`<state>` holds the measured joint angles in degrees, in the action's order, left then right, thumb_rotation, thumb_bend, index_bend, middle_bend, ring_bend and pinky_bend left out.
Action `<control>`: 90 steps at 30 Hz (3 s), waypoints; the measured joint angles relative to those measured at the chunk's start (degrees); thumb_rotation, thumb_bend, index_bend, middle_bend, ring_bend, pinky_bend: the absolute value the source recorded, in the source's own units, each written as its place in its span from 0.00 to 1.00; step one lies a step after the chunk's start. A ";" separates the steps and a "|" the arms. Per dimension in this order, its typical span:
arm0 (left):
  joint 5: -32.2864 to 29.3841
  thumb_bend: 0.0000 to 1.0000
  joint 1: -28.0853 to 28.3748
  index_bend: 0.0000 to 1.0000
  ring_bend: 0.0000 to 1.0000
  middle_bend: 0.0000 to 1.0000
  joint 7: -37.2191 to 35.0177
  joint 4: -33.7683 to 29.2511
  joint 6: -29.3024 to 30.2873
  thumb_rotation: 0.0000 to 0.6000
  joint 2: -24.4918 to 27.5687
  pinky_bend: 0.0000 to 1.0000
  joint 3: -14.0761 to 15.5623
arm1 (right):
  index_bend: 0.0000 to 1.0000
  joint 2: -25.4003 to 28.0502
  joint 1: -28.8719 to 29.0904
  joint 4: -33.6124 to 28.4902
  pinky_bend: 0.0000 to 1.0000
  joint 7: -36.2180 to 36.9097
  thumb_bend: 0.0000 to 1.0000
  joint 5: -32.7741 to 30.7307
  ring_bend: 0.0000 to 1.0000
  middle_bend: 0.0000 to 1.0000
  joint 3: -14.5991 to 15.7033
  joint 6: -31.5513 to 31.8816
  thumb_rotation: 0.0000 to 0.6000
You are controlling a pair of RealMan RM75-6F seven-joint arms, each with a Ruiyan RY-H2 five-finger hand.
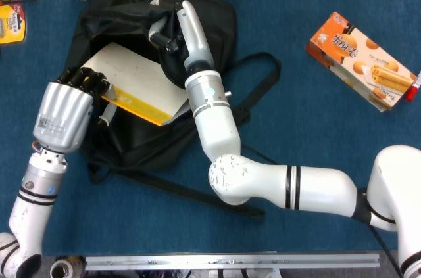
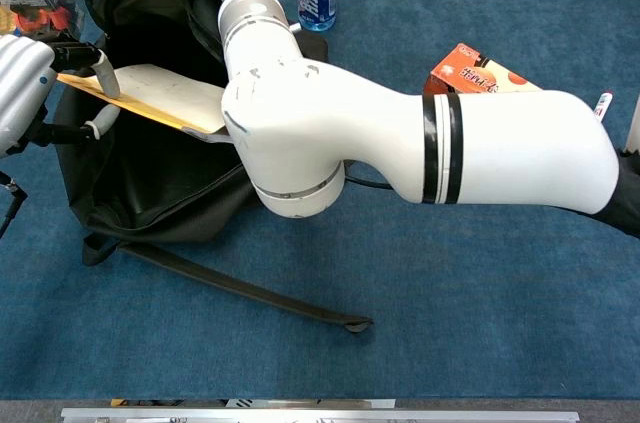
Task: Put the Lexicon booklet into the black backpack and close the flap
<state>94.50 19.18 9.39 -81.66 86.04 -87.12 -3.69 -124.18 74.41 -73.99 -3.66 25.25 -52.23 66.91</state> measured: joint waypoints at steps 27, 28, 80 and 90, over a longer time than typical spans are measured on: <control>-3.22 0.39 0.70 0.66 0.39 0.51 2.57 2.48 -3.71 1.00 -5.66 0.37 0.23 | 0.74 0.82 -0.13 -1.76 0.92 0.10 0.99 -1.60 0.69 0.63 -0.18 0.63 1.00; -3.31 0.39 0.69 0.66 0.39 0.51 2.65 2.44 -3.76 1.00 -5.81 0.37 0.21 | 0.74 0.78 -0.09 -1.73 0.92 0.12 0.99 -1.64 0.69 0.63 -0.16 0.63 1.00; -7.51 0.15 -4.12 0.13 0.24 0.23 10.78 -8.80 -1.06 1.00 -0.18 0.36 0.86 | 0.74 4.04 -3.10 -5.61 0.92 -1.22 0.98 -2.36 0.68 0.61 3.05 -1.09 1.00; -8.02 0.15 -7.02 0.10 0.24 0.23 9.49 -10.73 0.65 1.00 4.31 0.36 1.76 | 0.58 7.88 -5.58 -9.62 0.62 -4.06 0.70 -3.78 0.45 0.49 6.60 -5.75 1.00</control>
<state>86.48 12.16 18.87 -92.40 86.69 -82.81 -1.93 -116.31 68.83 -83.60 -7.72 21.48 -45.64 61.16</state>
